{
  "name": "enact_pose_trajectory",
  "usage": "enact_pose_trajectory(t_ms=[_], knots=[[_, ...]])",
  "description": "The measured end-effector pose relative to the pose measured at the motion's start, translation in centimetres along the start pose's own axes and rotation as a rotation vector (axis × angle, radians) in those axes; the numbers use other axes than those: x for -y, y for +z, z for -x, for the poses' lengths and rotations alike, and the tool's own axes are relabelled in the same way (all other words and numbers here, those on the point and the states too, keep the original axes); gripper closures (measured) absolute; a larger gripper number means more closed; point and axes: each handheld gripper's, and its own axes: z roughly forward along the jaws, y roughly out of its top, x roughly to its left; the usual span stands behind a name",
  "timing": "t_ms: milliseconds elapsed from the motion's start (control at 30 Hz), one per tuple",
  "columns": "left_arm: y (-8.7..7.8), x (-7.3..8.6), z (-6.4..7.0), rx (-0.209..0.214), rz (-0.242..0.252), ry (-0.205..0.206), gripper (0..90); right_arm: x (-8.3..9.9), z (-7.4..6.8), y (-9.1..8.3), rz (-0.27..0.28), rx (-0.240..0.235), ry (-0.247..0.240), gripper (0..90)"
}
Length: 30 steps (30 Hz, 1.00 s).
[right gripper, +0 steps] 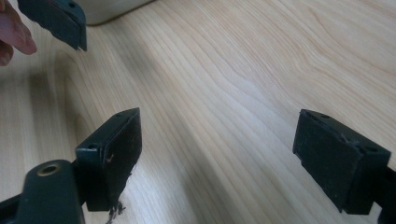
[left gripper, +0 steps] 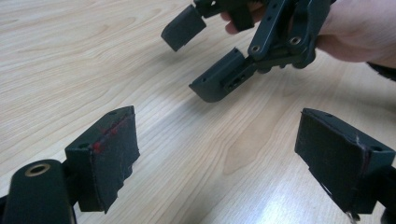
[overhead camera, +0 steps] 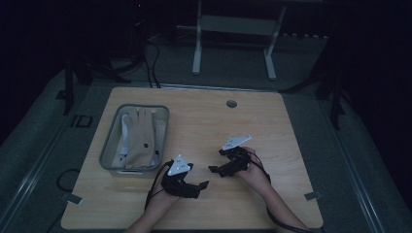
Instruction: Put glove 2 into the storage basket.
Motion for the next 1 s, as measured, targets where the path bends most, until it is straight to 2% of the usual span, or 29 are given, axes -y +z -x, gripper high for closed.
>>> enact_pose_trajectory(t_ms=[67, 133, 333, 467, 633, 800, 1000], knots=[[0.2, 0.0, 0.1, 0.006, -0.003, 0.012, 13.7, 0.5, 0.2, -0.3, 0.026, 0.004, 0.013, 15.7], [0.4, 0.1, 0.2, -0.002, 0.000, 0.029, 13.7, 0.9, 0.3, -0.4, 0.024, 0.016, 0.008, 15.7], [1.0, 0.3, 0.4, 0.027, -0.023, 0.032, 13.7, 2.2, 0.6, -0.7, 0.003, 0.034, 0.005, 14.6], [1.2, 0.3, 0.5, 0.027, -0.020, 0.053, 13.7, 3.0, 0.8, -1.0, -0.005, 0.040, -0.003, 14.6], [1.5, 0.4, 0.6, 0.037, -0.023, 0.059, 13.7, 4.0, 1.2, -1.9, -0.004, 0.068, -0.008, 14.6], [1.7, 0.5, 0.7, 0.050, -0.031, 0.065, 13.7, 5.5, 1.8, -3.0, -0.011, 0.103, 0.015, 14.3], [1.7, 0.5, 0.5, 0.047, -0.037, 0.060, 13.7, 6.1, 2.1, -3.5, -0.005, 0.120, 0.032, 14.3]])
